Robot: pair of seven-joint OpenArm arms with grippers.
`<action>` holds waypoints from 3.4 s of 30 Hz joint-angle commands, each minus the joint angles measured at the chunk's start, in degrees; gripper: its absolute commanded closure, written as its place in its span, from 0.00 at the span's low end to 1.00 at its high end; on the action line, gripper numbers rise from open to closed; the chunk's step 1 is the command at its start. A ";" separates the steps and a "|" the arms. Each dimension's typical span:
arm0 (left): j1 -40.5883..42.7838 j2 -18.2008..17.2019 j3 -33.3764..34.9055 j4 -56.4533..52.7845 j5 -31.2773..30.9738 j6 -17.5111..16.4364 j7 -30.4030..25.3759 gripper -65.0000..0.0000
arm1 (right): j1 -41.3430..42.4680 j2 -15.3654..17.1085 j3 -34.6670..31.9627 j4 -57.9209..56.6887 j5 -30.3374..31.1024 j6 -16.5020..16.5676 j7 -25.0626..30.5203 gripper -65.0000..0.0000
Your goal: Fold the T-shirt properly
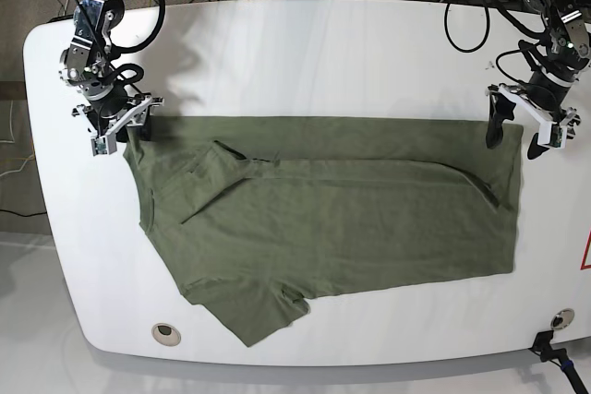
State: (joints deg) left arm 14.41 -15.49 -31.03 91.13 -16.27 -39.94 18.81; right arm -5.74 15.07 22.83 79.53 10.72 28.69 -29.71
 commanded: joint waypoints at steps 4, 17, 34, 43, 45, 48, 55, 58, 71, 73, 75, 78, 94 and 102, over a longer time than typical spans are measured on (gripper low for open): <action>-0.39 -1.00 -0.40 0.78 -0.91 -0.06 -1.18 0.26 | 0.07 0.62 0.07 -0.45 -0.30 0.28 -0.22 0.89; -2.85 -2.49 -0.40 -9.42 -0.91 -0.06 -1.36 0.26 | -0.20 0.53 0.07 -0.45 -0.30 0.28 -0.22 1.00; -7.60 -2.49 0.12 -18.03 4.98 -0.06 -1.45 0.26 | -0.37 0.45 0.07 -0.27 -0.30 0.28 -0.48 1.00; -11.12 -2.58 1.71 -26.21 4.98 -0.06 -1.45 0.26 | -0.37 0.45 0.07 -0.19 -0.30 0.28 -0.48 1.00; -11.12 -2.58 1.71 -26.21 4.98 -0.06 -1.45 0.26 | -0.37 0.45 0.07 -0.19 -0.30 0.28 -0.48 1.00; -11.12 -2.49 1.71 -26.12 4.98 -0.06 -1.45 0.28 | -0.37 0.45 0.07 -0.19 -0.30 0.28 -0.48 1.00; -10.94 -2.49 1.71 -26.12 4.98 -0.06 -1.45 0.97 | -0.37 0.45 0.07 -0.19 -0.30 0.28 -0.48 1.00; -10.77 -2.58 1.71 -26.12 4.98 -0.06 -1.45 1.00 | -0.37 0.45 0.07 -0.10 -0.30 0.28 -0.48 1.00; -1.18 -2.58 1.62 -16.80 4.89 -0.06 -1.18 1.00 | -11.80 -2.10 0.16 12.65 -0.22 0.02 -2.33 1.00; 1.28 -2.58 1.53 -14.96 4.89 -0.06 -1.18 1.00 | -14.00 -3.25 2.53 14.32 -0.22 0.19 -2.59 1.00; 4.18 -2.67 1.44 -13.11 4.80 -0.06 -1.18 1.00 | -16.02 -5.00 5.61 15.37 -0.30 0.28 -2.59 1.00; 7.70 -2.67 1.44 -10.74 4.80 -0.06 -1.18 1.00 | -19.10 -5.00 6.49 15.73 -0.30 0.28 -2.59 1.00; 22.11 -2.76 1.18 -1.33 4.71 -0.06 -1.18 1.00 | -32.90 -5.09 6.49 23.02 -0.30 0.28 -2.59 1.00; 22.29 -2.84 1.18 -1.33 4.89 -0.06 -1.09 1.00 | -32.72 -5.00 6.49 22.76 -0.39 0.28 -2.59 1.00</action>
State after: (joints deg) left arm 36.05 -17.67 -29.63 89.47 -12.71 -39.77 15.57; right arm -37.80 9.56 29.21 102.35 11.84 28.60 -29.95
